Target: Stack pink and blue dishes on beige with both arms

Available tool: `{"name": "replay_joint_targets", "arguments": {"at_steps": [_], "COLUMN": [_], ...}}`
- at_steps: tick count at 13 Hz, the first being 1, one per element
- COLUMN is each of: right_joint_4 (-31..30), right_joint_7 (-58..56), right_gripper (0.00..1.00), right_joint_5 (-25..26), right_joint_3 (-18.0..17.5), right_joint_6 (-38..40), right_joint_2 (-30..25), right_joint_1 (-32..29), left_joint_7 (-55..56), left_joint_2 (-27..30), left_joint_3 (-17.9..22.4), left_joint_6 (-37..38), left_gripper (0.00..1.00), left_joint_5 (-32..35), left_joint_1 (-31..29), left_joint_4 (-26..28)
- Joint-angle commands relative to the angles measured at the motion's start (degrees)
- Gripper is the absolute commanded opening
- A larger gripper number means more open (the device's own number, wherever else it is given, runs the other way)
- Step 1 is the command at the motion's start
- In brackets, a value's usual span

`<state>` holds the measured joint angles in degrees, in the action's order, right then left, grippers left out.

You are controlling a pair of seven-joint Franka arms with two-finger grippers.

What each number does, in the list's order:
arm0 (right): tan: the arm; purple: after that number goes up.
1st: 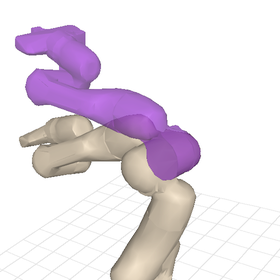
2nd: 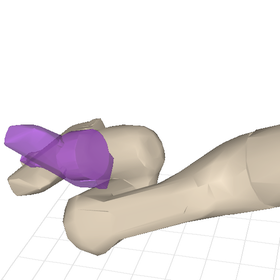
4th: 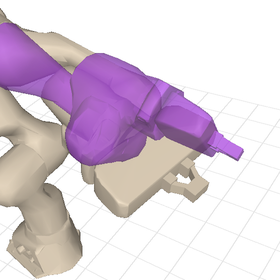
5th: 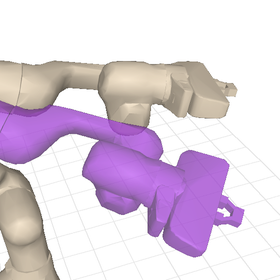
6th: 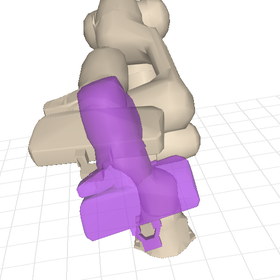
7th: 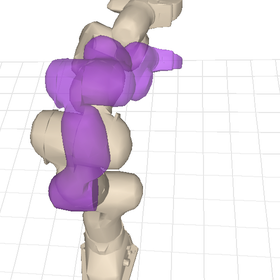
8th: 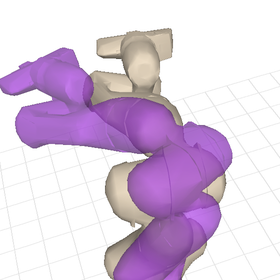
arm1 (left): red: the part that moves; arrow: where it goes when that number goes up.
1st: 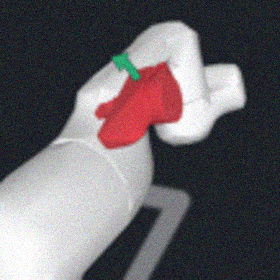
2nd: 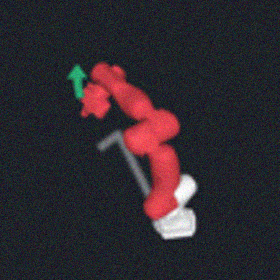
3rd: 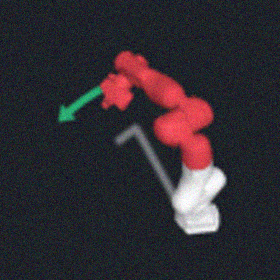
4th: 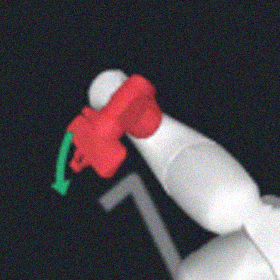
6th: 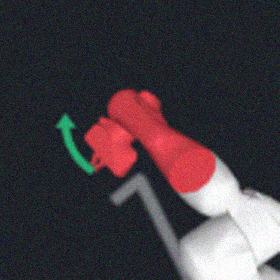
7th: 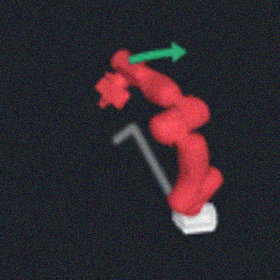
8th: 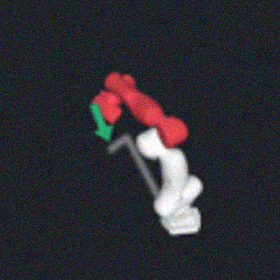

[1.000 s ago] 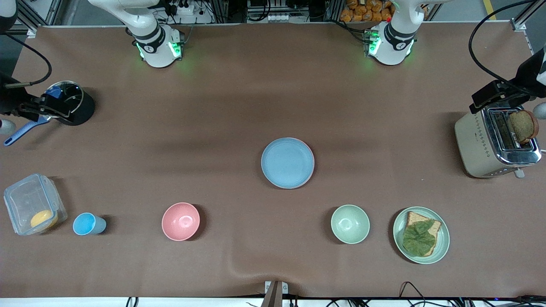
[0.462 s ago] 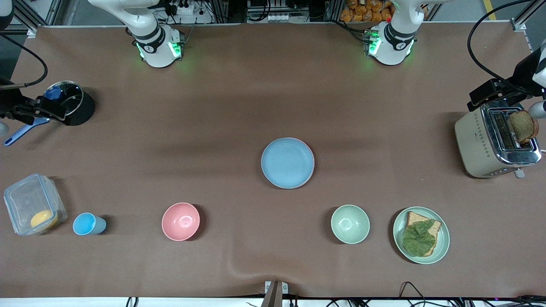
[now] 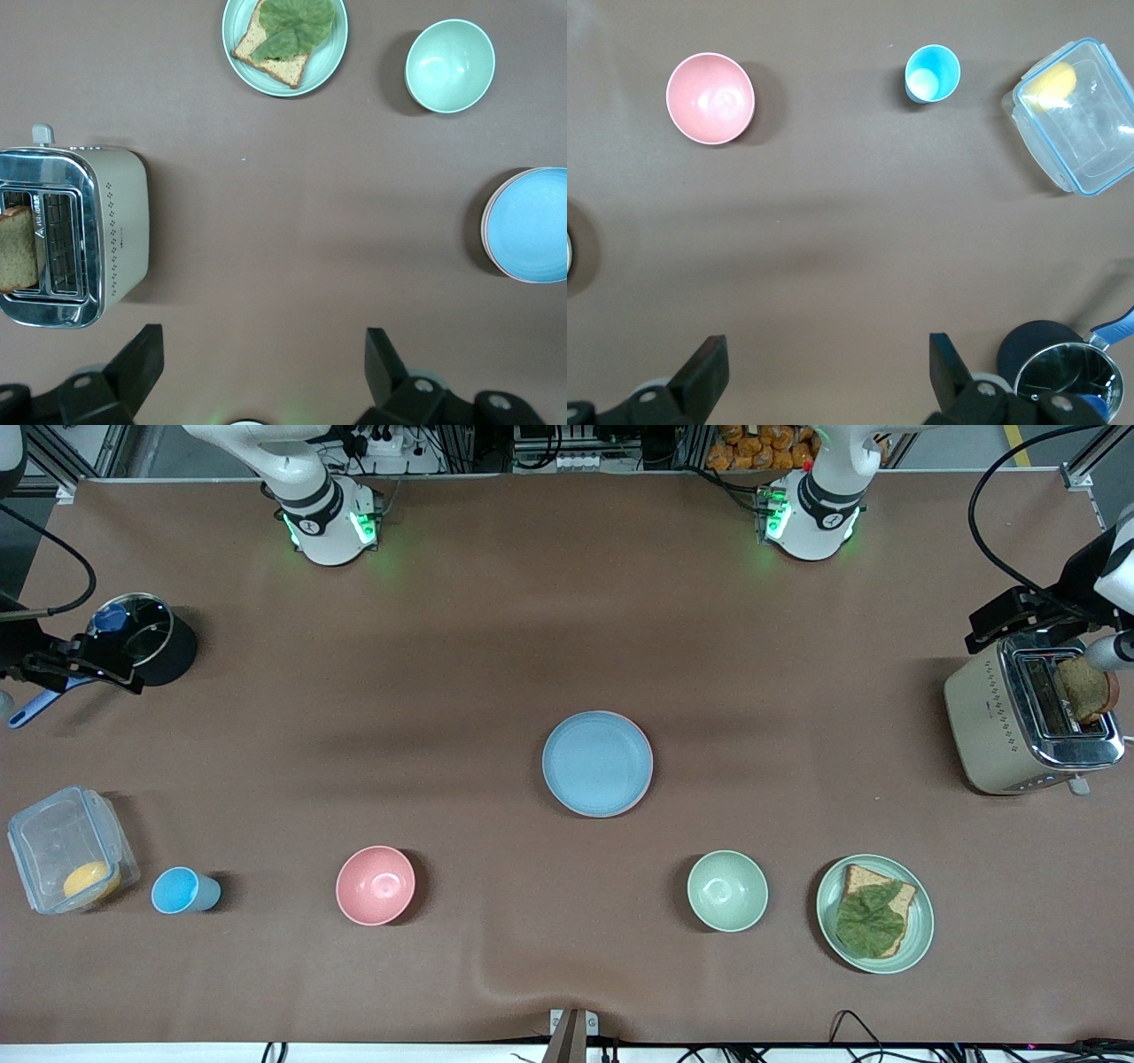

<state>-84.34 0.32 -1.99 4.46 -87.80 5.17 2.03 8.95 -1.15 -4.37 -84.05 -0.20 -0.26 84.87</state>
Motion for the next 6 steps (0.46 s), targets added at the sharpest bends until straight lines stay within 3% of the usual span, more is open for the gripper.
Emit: {"name": "replay_joint_targets", "arguments": {"at_steps": [1,6], "right_joint_4": [1.81,1.81], "right_joint_7": [1.00,1.00], "right_gripper": [1.00,1.00], "right_joint_5": [1.11,0.67], "right_joint_3": [0.91,0.91], "right_joint_6": [0.62,0.44], "right_joint_2": [0.89,0.89], "right_joint_1": [1.31,1.39], "left_joint_7": [-0.95,-0.68], "left_joint_2": [0.18,-0.44], "left_joint_3": [-0.20,-0.20], "left_joint_6": [0.90,0.90], "left_gripper": [1.00,1.00], "left_joint_5": [0.20,0.55], "left_joint_1": [0.25,0.17], "left_joint_4": [-0.31,-0.31]}}
